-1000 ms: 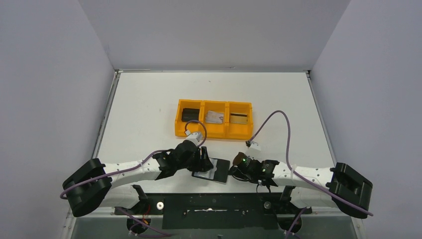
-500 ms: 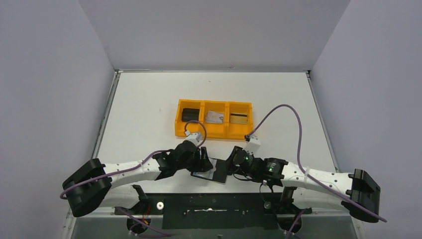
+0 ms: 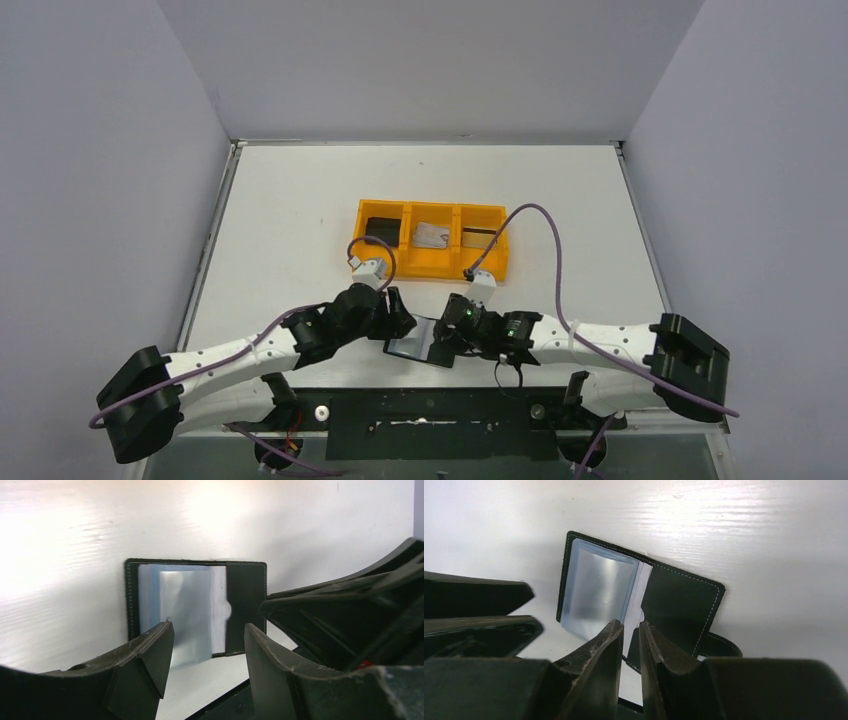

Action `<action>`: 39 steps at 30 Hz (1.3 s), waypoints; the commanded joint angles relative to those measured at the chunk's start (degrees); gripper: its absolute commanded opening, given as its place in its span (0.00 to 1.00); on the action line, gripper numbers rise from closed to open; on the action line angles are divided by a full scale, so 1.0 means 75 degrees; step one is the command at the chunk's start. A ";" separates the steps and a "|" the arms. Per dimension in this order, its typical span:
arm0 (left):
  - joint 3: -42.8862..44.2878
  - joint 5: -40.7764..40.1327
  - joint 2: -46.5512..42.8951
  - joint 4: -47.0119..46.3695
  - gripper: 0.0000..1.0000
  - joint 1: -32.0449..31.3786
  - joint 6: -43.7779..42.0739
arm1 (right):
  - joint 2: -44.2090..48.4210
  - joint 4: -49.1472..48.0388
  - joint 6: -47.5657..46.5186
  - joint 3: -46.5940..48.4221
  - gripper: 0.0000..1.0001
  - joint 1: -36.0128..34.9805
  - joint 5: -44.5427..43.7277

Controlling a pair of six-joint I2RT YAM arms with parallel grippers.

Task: Take the credit cards out of the card holder

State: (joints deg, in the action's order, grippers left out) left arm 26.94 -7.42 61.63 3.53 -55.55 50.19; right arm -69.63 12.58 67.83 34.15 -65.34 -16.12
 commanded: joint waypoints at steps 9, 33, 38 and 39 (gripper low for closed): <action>-0.0621 0.0297 -0.1378 0.0298 0.54 0.1037 0.0060 | -0.1555 0.0256 0.0039 0.0384 0.20 0.0110 0.0056; -0.0362 0.1643 0.0698 -0.1189 0.53 0.0605 0.0002 | -0.1966 -0.0333 0.0743 -0.0611 0.20 0.0120 0.0330; -0.0312 0.1591 0.0561 -0.1206 0.52 0.0575 -0.0031 | -0.2076 -0.0359 0.0726 -0.0542 0.20 0.0114 0.0350; -0.0301 0.1662 0.0586 -0.1236 0.53 0.0575 -0.0046 | -0.2096 -0.0354 0.0729 -0.0535 0.20 0.0111 0.0347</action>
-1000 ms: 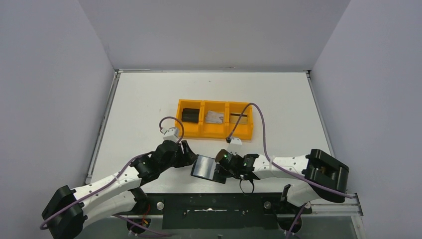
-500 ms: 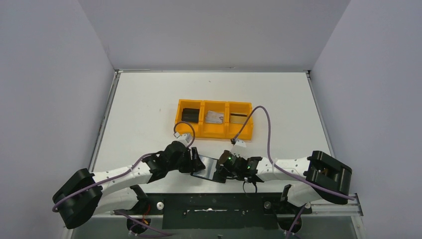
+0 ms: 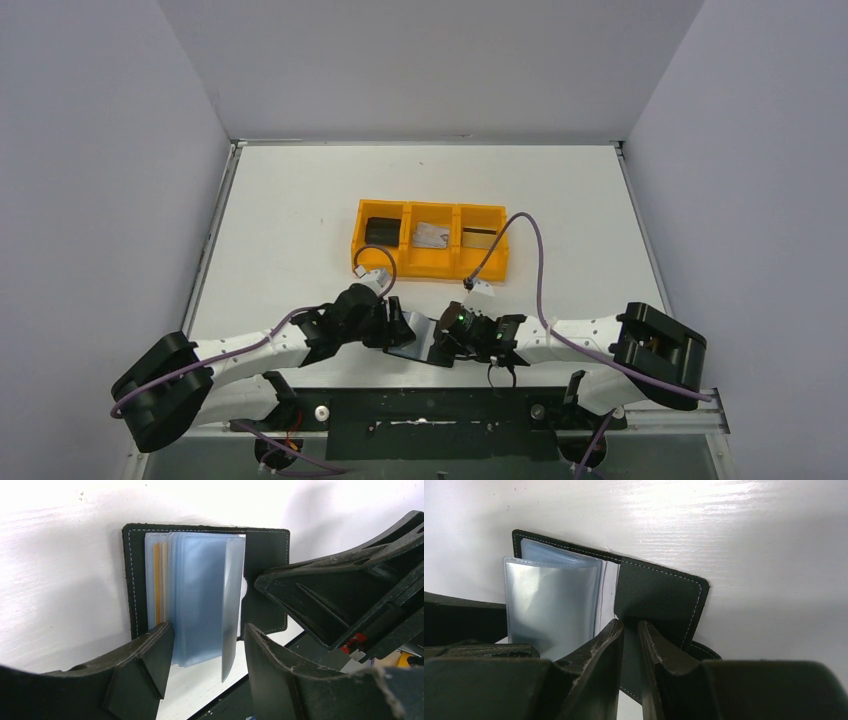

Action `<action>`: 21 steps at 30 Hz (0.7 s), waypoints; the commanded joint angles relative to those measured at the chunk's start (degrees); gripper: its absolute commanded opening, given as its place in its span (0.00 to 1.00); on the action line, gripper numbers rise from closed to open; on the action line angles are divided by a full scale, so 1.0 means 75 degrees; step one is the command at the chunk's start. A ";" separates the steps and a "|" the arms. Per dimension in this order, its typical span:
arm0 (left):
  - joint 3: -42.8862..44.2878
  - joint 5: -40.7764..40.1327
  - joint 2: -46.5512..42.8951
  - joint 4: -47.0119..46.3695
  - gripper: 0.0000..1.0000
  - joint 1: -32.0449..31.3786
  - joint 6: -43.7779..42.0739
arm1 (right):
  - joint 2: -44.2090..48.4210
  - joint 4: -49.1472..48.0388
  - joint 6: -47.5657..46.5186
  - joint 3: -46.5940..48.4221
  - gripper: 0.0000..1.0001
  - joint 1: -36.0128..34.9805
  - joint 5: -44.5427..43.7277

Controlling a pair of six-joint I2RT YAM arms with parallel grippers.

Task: Take the credit cards out of the card holder

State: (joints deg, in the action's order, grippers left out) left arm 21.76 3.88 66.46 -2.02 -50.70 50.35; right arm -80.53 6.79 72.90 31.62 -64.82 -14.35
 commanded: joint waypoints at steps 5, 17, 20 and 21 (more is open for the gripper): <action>0.0352 0.0583 0.0066 -0.1017 0.51 -0.0109 -0.0008 | -0.0666 0.0398 0.0075 -0.0184 0.20 0.0041 0.0085; 0.0439 0.0486 0.0007 -0.1218 0.44 -0.0283 0.0049 | -0.0221 -0.0297 0.0088 -0.0448 0.20 0.0044 0.0112; 0.0407 0.0632 0.0024 -0.1399 0.43 -0.0287 0.0069 | 0.0109 -0.0917 0.0048 -0.0726 0.21 0.0070 0.0197; 0.0385 0.0712 0.0079 -0.1493 0.43 -0.0284 0.0073 | 0.0214 -0.1104 0.0046 -0.0825 0.22 0.0090 0.0229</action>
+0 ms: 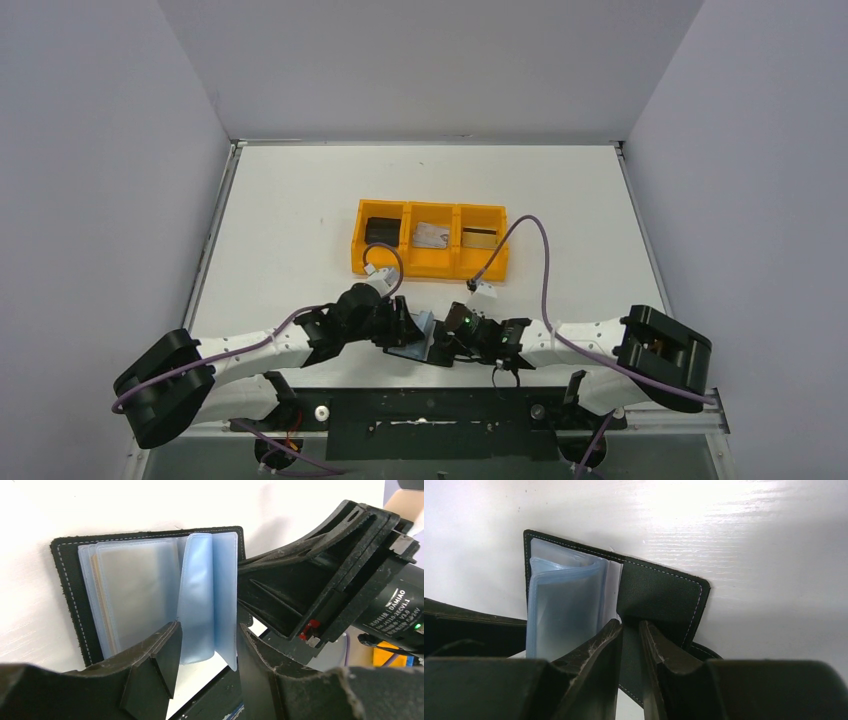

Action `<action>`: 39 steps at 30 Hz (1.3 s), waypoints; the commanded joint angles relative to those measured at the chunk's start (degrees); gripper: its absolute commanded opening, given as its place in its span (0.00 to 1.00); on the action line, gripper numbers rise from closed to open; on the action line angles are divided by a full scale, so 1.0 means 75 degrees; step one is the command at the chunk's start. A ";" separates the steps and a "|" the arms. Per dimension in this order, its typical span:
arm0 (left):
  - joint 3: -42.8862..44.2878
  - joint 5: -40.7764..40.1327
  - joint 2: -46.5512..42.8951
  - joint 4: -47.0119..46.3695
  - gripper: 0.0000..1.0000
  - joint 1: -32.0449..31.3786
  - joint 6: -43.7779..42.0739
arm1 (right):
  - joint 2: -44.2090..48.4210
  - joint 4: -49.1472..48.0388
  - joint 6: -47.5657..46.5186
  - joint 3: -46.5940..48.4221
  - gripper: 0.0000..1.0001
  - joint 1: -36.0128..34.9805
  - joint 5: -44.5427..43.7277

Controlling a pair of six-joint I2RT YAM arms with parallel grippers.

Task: Take the credit cards out of the card holder

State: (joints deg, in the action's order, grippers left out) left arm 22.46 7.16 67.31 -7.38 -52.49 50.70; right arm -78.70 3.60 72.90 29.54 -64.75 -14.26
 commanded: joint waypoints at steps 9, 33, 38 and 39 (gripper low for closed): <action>0.0287 0.0648 0.0353 -0.1372 0.43 -0.0090 0.0193 | 0.0950 -0.1296 0.0214 -0.1014 0.25 0.0202 0.0189; 0.1153 0.0491 0.1514 -0.1436 0.47 -0.0797 -0.0053 | 0.4210 0.0435 0.0565 -0.1716 0.55 0.0200 -0.1104; 0.1241 0.1641 0.1489 -0.1455 0.55 -0.0706 -0.0300 | 0.4188 0.0114 0.0753 -0.1880 0.52 0.0197 -0.1007; 0.1298 0.1818 0.1560 -0.1360 0.55 -0.0692 -0.0348 | 0.4198 0.0056 0.0763 -0.1887 0.51 0.0203 -0.1011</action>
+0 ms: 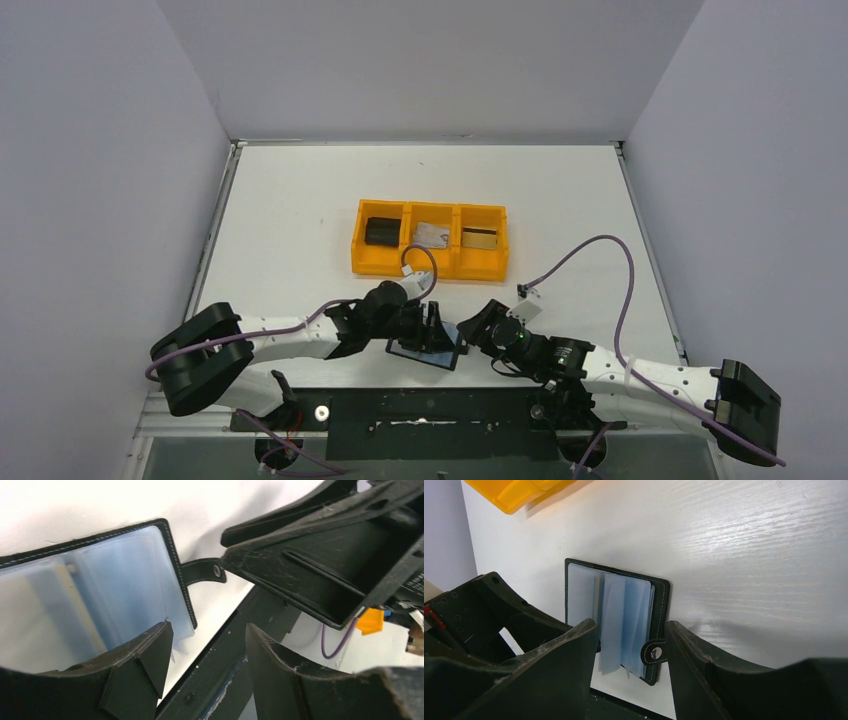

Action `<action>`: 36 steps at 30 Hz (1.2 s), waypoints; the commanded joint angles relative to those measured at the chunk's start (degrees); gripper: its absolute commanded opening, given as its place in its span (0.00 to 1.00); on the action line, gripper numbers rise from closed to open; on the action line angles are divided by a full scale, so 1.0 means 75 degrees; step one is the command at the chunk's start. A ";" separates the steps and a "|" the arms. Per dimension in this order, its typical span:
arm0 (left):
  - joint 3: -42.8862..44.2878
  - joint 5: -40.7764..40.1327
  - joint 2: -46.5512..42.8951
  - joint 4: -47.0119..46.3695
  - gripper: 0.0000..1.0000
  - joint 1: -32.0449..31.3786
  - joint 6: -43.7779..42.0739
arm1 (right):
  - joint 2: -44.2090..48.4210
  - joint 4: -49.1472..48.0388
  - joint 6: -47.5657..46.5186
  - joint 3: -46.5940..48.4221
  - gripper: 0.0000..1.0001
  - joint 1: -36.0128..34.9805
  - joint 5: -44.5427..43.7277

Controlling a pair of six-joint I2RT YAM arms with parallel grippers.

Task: Take the credit cards out of the card holder

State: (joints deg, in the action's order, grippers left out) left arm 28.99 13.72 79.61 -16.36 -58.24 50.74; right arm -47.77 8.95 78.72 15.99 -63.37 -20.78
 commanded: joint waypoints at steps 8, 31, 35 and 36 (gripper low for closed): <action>0.0323 0.1045 -0.0082 -0.0256 0.56 0.0101 -0.0286 | 0.0049 -0.0297 -0.0002 0.0208 0.45 0.0009 -0.0349; -0.0658 -0.3073 -0.4117 0.3305 0.59 0.1154 0.0256 | -0.3101 -0.0963 -0.1203 0.2145 0.43 -0.0111 0.0659; -0.0667 -0.2937 -0.4146 0.3350 0.59 0.1196 0.0138 | -0.3843 0.0280 -0.1011 0.2865 0.43 -0.0262 0.0256; -0.0675 -0.2805 -0.4097 0.3259 0.59 0.1197 0.0090 | -0.3973 0.0530 -0.0953 0.2990 0.42 -0.0302 0.0115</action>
State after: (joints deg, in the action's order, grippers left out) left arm 23.55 -7.46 49.30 8.95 -49.67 51.86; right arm -74.48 4.58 71.18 33.61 -64.29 -15.66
